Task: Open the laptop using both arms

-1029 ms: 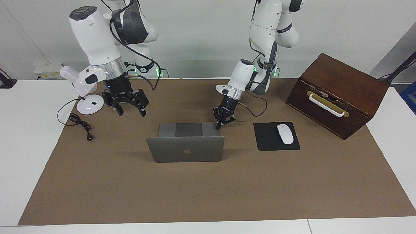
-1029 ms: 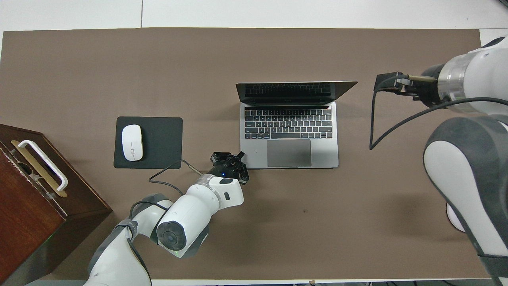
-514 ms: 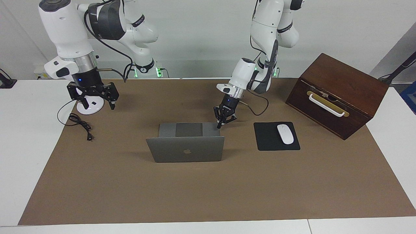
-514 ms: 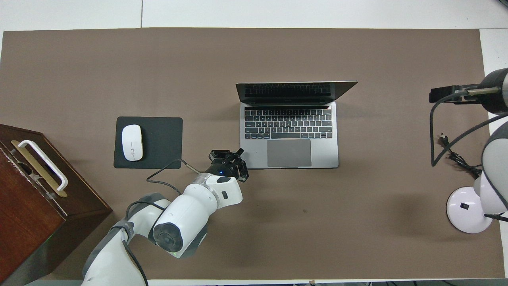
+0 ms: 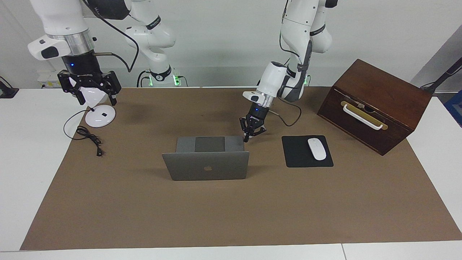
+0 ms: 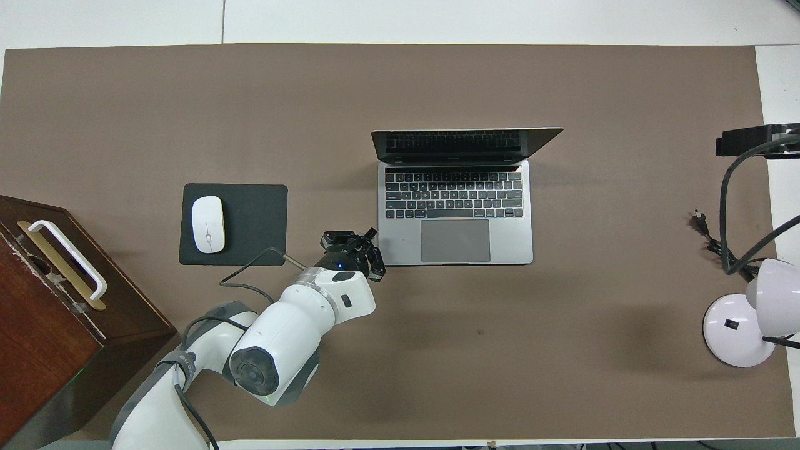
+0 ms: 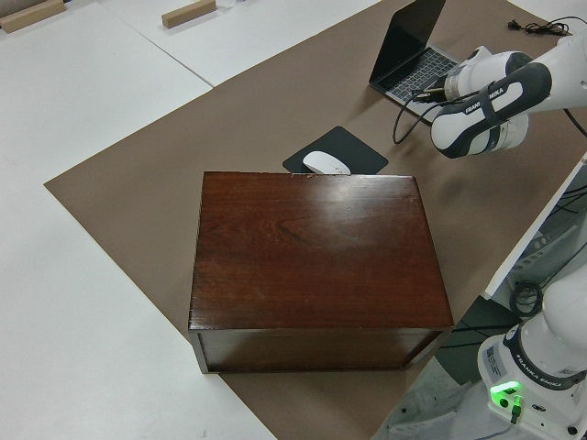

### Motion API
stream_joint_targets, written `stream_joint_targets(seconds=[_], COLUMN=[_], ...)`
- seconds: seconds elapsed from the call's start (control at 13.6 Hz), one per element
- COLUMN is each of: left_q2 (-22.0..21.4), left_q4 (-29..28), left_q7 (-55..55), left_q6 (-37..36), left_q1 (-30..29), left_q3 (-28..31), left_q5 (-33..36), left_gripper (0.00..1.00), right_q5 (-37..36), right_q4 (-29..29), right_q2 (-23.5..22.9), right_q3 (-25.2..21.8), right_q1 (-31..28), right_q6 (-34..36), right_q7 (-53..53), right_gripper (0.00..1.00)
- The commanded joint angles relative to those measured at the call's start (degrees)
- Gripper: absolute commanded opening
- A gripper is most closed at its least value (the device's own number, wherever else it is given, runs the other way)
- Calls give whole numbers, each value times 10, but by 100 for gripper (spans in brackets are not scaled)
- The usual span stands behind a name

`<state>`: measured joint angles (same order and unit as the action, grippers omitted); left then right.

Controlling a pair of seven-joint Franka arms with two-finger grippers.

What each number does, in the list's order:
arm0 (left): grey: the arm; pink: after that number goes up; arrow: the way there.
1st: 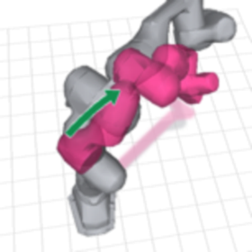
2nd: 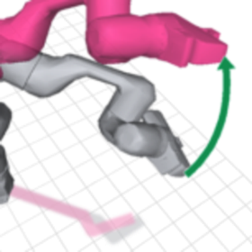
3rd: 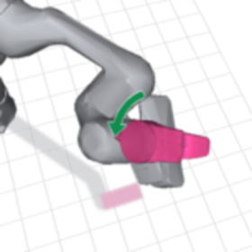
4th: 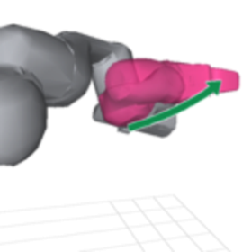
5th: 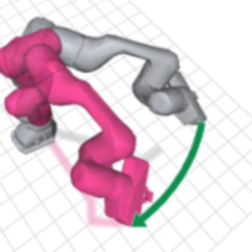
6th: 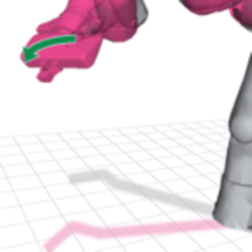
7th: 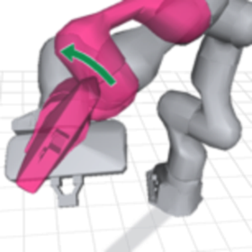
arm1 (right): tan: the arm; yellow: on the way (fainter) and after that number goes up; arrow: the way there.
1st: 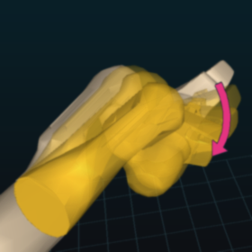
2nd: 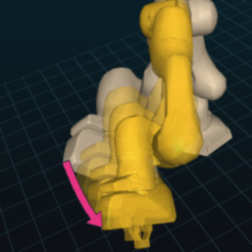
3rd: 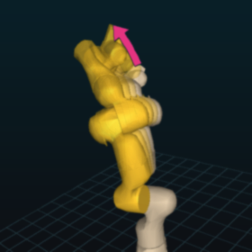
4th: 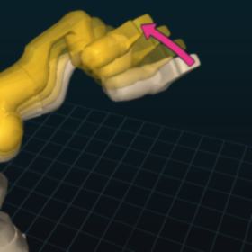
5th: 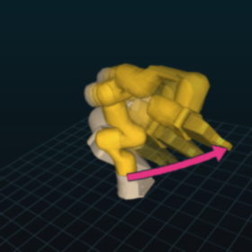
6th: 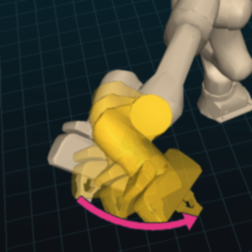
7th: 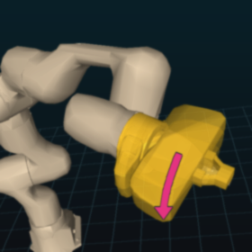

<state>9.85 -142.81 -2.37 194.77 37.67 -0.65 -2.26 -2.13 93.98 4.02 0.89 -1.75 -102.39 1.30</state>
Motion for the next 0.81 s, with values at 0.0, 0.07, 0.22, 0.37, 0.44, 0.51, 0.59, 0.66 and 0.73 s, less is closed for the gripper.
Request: stream_joint_targets(seconds=[0.0, 0.07, 0.22, 0.37, 0.44, 0.51, 0.59, 0.66, 0.73], left_q2=[-65, -79, -109, -133, -143, -155, -167, -182, -198], left_q4=[-8, -5, -5, -5, -5, -1, 7, 22, 39], left_q7=[1, 0, 0, 0, 0, 1, 2, 1, 0], left_q6=[-89, -112, -163, -207, -227, -252, -289, -334, -385], left_q1=[-19, -22, -29, -40, -46, -49, -52, -66, -73], left_q3=[-2, -2, -1, -1, -1, -1, -1, -1, -1], left_q5=[-3, -3, -3, -3, -3, -3, -3, -2, -2], left_gripper=[0, 0, 0, 0, 0, 0, 0, 0, 0], right_q5=[-5, -5, -2, -2, -2, -4, -2, -2, -2], right_q4=[-16, -17, -32, -35, -35, -36, -38, -39, -42], right_q2=[-1, -1, -4, -6, -6, -5, -6, -6, -7], right_q3=[-7, -9, -8, -5, -5, -4, -3, -3, -2], right_q1=[-6, -5, -4, -2, 1, 2, 3, 3, 3], right_q6=[38, 46, 71, 80, 83, 90, 96, 95, 95], right_q7=[-30, -32, -33, -33, -33, -33, -33, -33, -33], right_gripper=[100, 100, 100, 100, 100, 100, 100, 100, 100])
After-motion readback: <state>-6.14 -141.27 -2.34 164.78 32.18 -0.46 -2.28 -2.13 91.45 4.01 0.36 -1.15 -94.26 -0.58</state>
